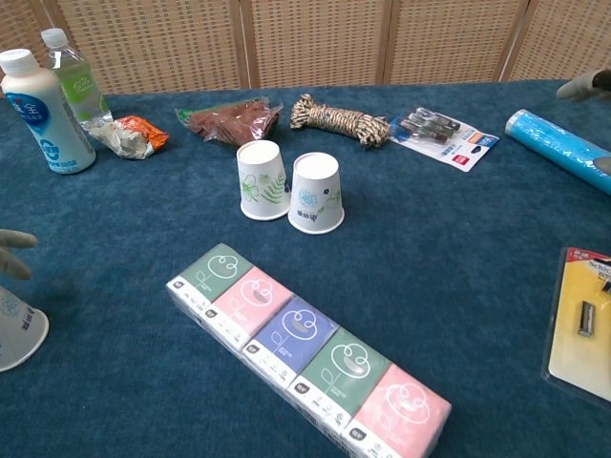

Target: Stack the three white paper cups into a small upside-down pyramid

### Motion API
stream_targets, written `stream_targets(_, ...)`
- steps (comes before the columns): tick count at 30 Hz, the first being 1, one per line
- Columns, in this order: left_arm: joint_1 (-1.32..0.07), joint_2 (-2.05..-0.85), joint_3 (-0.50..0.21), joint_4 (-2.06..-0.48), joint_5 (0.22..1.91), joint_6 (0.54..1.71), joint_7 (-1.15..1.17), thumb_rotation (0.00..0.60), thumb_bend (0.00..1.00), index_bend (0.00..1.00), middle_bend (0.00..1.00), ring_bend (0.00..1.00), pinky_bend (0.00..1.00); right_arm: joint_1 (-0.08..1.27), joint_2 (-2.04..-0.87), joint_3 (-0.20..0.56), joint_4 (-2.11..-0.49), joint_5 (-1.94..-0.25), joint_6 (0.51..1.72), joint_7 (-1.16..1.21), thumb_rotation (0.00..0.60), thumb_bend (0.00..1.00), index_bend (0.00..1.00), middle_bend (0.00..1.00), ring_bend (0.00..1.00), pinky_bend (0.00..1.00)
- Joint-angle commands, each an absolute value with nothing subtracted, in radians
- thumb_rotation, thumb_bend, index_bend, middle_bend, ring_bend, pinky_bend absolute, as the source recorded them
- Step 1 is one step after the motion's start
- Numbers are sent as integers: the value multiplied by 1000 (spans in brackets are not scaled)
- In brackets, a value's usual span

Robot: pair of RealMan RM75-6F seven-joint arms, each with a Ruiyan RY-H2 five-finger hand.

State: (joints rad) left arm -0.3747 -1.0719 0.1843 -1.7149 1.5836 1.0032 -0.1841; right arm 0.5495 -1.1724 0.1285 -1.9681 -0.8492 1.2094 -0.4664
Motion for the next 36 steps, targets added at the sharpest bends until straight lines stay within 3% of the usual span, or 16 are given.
stream_targets(1, -372, -1076, 184, -1713, 1583, 1006, -182, 600, 441, 226, 42, 34, 397, 547, -1172, 128, -1967, -853, 1208, -462, 600, 486, 23, 0, 0, 210)
stream_targets(18, -339, -1128, 157, -1697, 1557, 1059, -108, 600, 498, 452, 209, 193, 529, 526, -1167, 127, -1960, -872, 1200, -426, 600, 487, 23, 0, 0, 210)
stream_targets(27, -353, -1095, 141, -1737, 1559, 1060, -147, 600, 501, 454, 223, 204, 541, 523, -1167, 130, -1951, -870, 1190, -416, 600, 489, 23, 0, 0, 210)
stream_targets(36, -434, -987, 61, -1842, 1574, 1055, -209, 600, 501, 448, 219, 205, 540, 529, -1177, 131, -1936, -870, 1168, -411, 600, 486, 24, 0, 0, 210)
